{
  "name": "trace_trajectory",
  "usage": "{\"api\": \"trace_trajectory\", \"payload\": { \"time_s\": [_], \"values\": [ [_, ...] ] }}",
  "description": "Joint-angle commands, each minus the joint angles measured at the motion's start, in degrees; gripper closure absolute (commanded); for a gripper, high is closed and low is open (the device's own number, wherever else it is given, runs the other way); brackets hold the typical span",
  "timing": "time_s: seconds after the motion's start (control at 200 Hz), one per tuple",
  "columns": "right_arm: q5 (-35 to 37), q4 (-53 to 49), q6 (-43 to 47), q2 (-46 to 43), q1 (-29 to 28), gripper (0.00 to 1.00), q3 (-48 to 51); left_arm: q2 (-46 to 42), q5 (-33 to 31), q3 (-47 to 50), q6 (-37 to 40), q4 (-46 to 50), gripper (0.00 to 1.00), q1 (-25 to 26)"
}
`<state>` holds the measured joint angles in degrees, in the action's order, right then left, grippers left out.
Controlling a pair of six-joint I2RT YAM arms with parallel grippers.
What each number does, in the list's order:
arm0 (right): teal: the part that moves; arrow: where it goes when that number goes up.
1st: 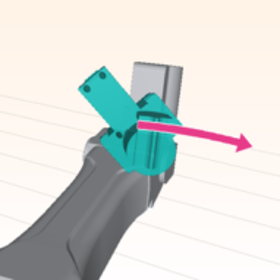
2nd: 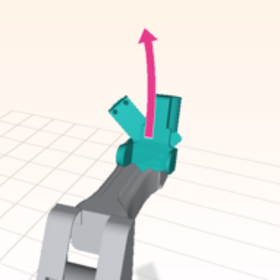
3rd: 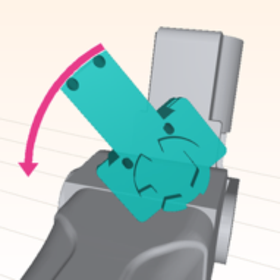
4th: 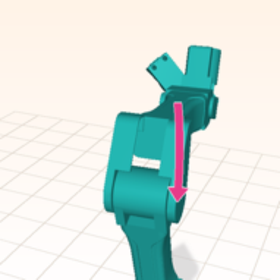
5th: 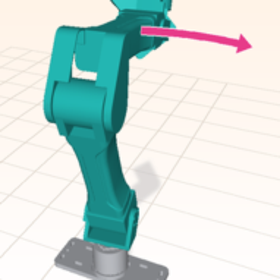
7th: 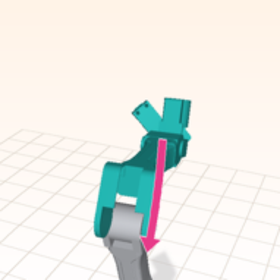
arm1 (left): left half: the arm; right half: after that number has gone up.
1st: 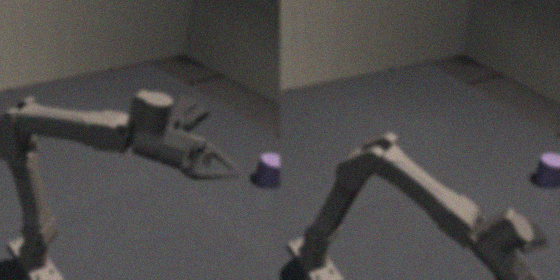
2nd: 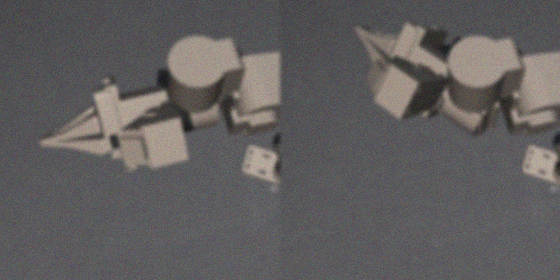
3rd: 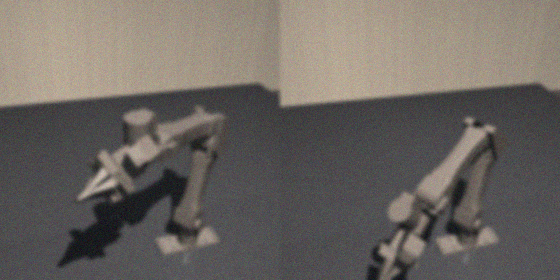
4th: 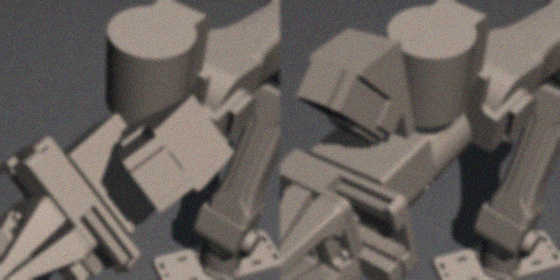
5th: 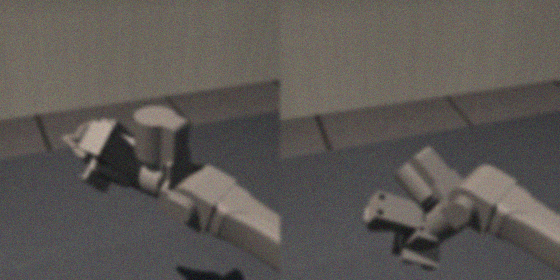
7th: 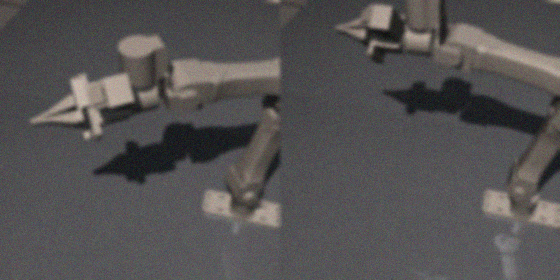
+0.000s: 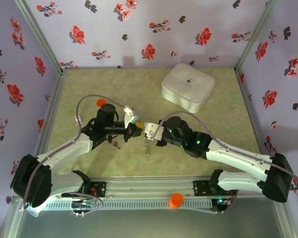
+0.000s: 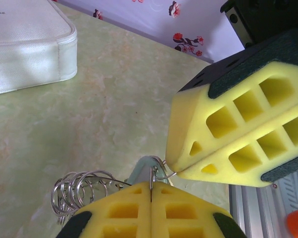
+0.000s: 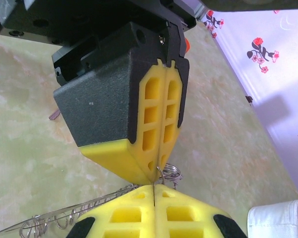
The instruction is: Put the keys on the keyring
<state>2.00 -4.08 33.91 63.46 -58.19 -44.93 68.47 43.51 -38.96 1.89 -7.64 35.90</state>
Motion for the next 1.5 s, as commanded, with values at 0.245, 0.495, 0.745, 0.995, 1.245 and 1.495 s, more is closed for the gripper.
{"api": "trace_trajectory", "payload": {
  "time_s": [0.245,0.495,0.745,0.995,1.245,1.495],
  "values": [
    [1.16,3.52,-1.10,-1.05,-0.41,1.00,1.48,-0.20,0.96,-1.36,1.27,-0.11,1.00,0.22],
    [1.38,4.50,-1.08,-1.28,-0.40,1.00,1.95,-0.18,1.14,-1.34,1.30,-0.10,1.00,0.24],
    [2.10,4.94,-0.78,-1.58,-0.39,1.00,2.16,-0.09,1.35,-1.37,1.08,-0.18,1.00,0.27],
    [3.44,5.03,-0.47,-0.97,-0.37,1.00,2.17,-0.33,1.62,-1.23,1.11,-0.35,1.00,0.22],
    [2.97,5.98,-0.61,-1.31,-0.36,1.00,2.29,0.01,1.84,-1.21,1.21,-0.45,1.00,0.22],
    [3.68,6.10,-0.52,-1.01,-0.41,1.00,2.55,0.14,1.96,-1.23,1.12,-0.55,1.00,0.22]
  ]
}}
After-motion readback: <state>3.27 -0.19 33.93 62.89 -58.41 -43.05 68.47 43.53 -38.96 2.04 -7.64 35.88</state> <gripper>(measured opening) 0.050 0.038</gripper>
